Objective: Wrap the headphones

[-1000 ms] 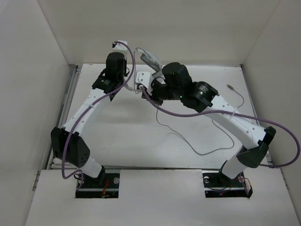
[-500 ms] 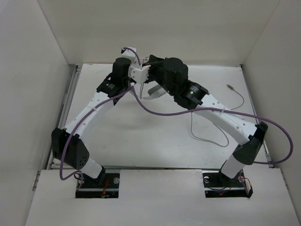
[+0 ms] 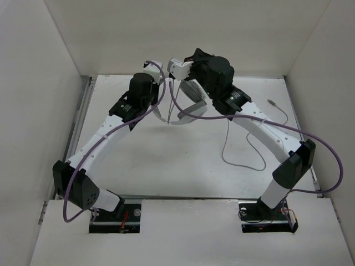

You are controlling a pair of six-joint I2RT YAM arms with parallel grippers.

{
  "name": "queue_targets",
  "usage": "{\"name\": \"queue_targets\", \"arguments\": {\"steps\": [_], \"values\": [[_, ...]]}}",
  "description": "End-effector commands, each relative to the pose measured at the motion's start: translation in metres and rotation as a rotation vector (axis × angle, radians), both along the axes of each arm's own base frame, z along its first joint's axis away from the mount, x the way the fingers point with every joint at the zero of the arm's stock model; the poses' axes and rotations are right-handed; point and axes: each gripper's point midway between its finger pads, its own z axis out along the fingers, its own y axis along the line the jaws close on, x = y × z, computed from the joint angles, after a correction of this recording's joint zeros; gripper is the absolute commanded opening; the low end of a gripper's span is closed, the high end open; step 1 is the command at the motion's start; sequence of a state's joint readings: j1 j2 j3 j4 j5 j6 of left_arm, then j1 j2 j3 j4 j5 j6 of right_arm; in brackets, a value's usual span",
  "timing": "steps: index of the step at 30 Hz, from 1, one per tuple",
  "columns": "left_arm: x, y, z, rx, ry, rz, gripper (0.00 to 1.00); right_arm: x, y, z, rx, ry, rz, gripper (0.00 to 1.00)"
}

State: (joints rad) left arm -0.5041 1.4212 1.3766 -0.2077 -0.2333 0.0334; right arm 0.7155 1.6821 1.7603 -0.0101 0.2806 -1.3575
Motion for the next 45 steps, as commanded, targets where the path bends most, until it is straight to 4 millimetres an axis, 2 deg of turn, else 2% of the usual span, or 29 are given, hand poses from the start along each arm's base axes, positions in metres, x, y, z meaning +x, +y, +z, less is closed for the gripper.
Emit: {"name": "queue_targets", "arguments": {"steps": [1, 4, 10, 14, 22, 27, 30, 36, 41, 45], "values": [[-0.016, -0.009, 0.040, -0.087, -0.089, -0.053, 0.00, -0.002, -0.024, 0.050, 0.123, -0.109, -0.040, 0.15], [-0.019, -0.013, 0.038, -0.083, -0.083, -0.074, 0.00, 0.001, -0.024, 0.050, 0.146, -0.083, -0.024, 0.18], [-0.029, -0.020, 0.043, -0.087, -0.088, -0.120, 0.00, 0.011, -0.026, 0.032, 0.199, 0.010, 0.008, 0.22], [-0.038, -0.029, 0.055, -0.099, -0.112, -0.168, 0.00, 0.022, -0.028, 0.014, 0.270, 0.117, 0.031, 0.22], [-0.075, -0.062, 0.101, -0.138, -0.176, -0.356, 0.00, 0.053, -0.034, -0.040, 0.425, 0.363, 0.065, 0.19], [-0.092, -0.071, 0.134, -0.170, -0.217, -0.429, 0.00, 0.057, -0.034, -0.071, 0.532, 0.521, 0.095, 0.17], [-0.095, -0.069, 0.157, -0.195, -0.244, -0.444, 0.00, 0.050, -0.032, -0.089, 0.622, 0.635, 0.128, 0.16], [-0.101, -0.069, 0.198, -0.242, -0.303, -0.465, 0.00, 0.027, -0.016, -0.104, 0.785, 0.854, 0.248, 0.17], [-0.102, -0.070, 0.228, -0.268, -0.357, -0.472, 0.00, -0.014, 0.015, -0.111, 0.945, 1.163, 0.448, 0.14], [-0.099, -0.070, 0.244, -0.264, -0.396, -0.472, 0.00, -0.055, 0.036, -0.107, 1.048, 1.391, 0.633, 0.12]]}}
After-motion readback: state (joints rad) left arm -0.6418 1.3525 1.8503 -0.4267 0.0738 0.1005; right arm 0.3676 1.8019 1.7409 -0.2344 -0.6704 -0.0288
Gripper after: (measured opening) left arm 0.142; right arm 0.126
